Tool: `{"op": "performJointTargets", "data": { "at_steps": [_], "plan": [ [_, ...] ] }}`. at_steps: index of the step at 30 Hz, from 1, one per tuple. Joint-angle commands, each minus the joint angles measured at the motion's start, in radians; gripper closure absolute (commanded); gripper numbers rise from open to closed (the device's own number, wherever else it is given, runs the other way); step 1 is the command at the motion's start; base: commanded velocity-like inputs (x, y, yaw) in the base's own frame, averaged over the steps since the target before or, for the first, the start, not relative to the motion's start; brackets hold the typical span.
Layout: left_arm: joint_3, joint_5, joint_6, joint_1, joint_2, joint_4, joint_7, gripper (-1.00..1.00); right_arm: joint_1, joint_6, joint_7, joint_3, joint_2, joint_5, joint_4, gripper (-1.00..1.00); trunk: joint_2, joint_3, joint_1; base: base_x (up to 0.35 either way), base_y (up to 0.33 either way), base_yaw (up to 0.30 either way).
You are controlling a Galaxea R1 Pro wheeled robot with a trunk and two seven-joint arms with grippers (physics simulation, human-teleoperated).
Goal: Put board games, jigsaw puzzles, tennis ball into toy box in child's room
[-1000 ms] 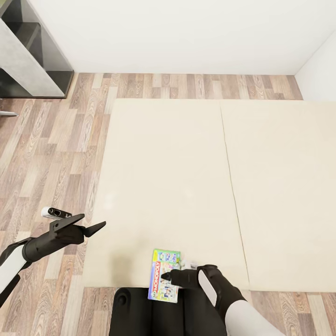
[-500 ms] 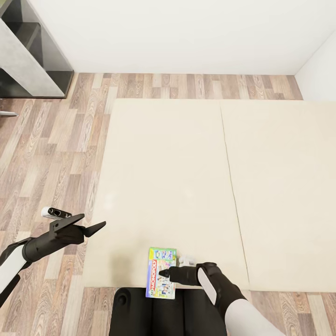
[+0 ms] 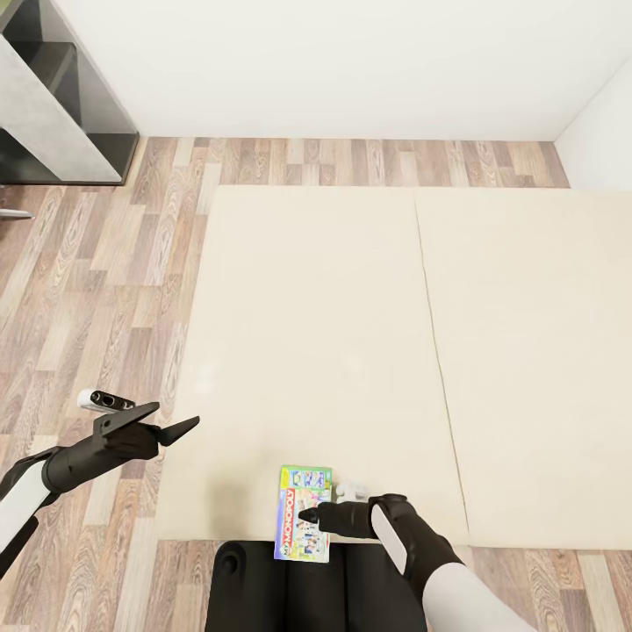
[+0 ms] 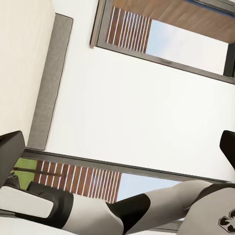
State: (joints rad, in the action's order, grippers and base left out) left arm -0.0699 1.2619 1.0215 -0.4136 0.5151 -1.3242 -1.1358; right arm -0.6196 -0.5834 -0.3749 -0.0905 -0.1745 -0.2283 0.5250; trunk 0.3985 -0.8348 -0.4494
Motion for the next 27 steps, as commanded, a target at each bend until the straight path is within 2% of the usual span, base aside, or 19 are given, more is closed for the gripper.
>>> {"op": "performJointTargets", "data": {
  "at_steps": [1,6,14,27],
  "plan": [
    [-0.002,0.004,0.005,-0.001,0.001,0.0,-0.002,-1.0,0.0,-0.006,0.001,-0.001,0.0,-0.005,0.001,-1.0,0.002,-0.001,-0.001,0.0,0.0,0.0],
    [-0.002,0.004,0.005,-0.001,0.001,0.0,-0.002,-1.0,0.0,-0.002,0.001,-0.003,0.0,-0.004,0.001,-1.0,0.002,-0.001,-0.001,0.0,0.0,0.0],
    [-0.002,0.003,0.005,-0.001,0.002,0.0,-0.002,-1.0,0.0,0.051,0.005,-0.011,0.0,-0.003,0.002,-1.0,0.002,-0.001,-0.001,0.0,0.0,0.0],
    [-0.001,0.002,0.005,-0.001,0.002,0.0,-0.002,-1.0,0.0,0.06,0.008,-0.024,0.0,-0.001,0.002,-1.0,0.002,-0.001,-0.001,0.0,0.0,0.0]
  ]
}}
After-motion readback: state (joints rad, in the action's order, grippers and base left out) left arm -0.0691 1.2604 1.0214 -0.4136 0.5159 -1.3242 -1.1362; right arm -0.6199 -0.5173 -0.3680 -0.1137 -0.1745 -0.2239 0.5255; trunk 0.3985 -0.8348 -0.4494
